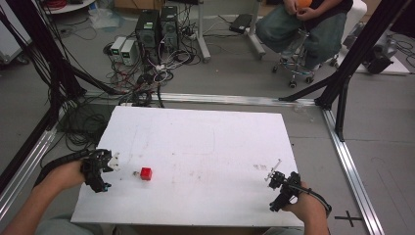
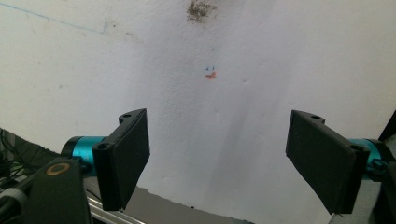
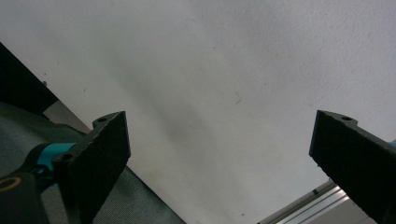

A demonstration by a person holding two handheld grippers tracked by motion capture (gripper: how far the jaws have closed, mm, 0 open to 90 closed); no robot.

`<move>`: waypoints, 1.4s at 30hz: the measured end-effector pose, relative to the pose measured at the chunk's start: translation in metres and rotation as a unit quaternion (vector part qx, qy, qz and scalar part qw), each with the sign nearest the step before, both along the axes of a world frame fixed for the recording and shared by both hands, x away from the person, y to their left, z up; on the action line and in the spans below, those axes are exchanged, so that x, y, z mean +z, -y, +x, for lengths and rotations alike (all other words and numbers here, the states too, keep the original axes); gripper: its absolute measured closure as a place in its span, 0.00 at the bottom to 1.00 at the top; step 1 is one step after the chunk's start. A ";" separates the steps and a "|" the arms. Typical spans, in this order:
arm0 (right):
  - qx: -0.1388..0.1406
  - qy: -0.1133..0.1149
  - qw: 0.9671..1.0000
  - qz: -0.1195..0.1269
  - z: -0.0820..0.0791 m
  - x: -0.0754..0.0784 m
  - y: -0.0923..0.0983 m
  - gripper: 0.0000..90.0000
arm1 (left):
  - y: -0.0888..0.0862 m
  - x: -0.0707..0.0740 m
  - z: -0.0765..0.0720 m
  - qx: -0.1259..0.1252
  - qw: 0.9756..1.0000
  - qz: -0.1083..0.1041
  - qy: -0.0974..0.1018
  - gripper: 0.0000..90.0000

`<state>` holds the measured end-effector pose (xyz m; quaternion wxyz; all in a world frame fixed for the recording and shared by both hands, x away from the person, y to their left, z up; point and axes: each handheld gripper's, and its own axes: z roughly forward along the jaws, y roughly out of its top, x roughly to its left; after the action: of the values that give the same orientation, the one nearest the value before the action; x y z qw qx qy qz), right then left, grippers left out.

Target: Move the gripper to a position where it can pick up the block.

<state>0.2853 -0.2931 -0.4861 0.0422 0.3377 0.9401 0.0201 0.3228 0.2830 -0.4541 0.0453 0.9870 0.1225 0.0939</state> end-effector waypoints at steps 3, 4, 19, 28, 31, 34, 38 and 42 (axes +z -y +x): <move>-0.002 -0.001 1.000 0.001 0.000 -0.001 0.000 0.05 | 0.001 0.000 0.004 -0.013 1.000 0.000 -0.008 0.24; 0.003 -0.002 1.000 0.000 0.000 -0.002 0.000 0.05 | 0.003 -0.001 0.007 -0.022 1.000 0.008 -0.014 0.24; 0.006 -0.002 1.000 -0.002 0.001 -0.002 -0.001 0.05 | 0.021 -0.002 0.024 -0.069 0.997 0.028 -0.029 0.24; 0.002 -0.006 1.000 -0.001 0.000 -0.003 -0.001 0.05 | 0.038 -0.006 0.036 -0.092 0.994 0.037 -0.045 0.24; 0.002 -0.006 1.000 -0.001 0.000 -0.003 -0.001 0.05 | 0.042 -0.006 0.039 -0.098 0.993 0.034 -0.048 0.24; 0.006 -0.004 1.000 0.001 0.001 -0.004 -0.002 0.05 | 0.049 -0.008 0.042 -0.107 0.992 0.040 -0.049 0.24; 0.006 -0.005 1.000 0.001 0.001 -0.004 -0.002 0.05 | 0.061 -0.013 0.045 -0.128 0.989 0.043 -0.055 0.24; 0.005 -0.005 1.000 0.001 0.001 -0.004 -0.001 0.05 | 0.071 -0.016 0.049 -0.139 0.987 0.045 -0.064 0.24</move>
<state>0.2858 -0.2919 -0.4899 0.0371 0.3331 0.9420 0.0195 0.3713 0.2117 -0.4703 0.0054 0.9994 -0.0181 0.0292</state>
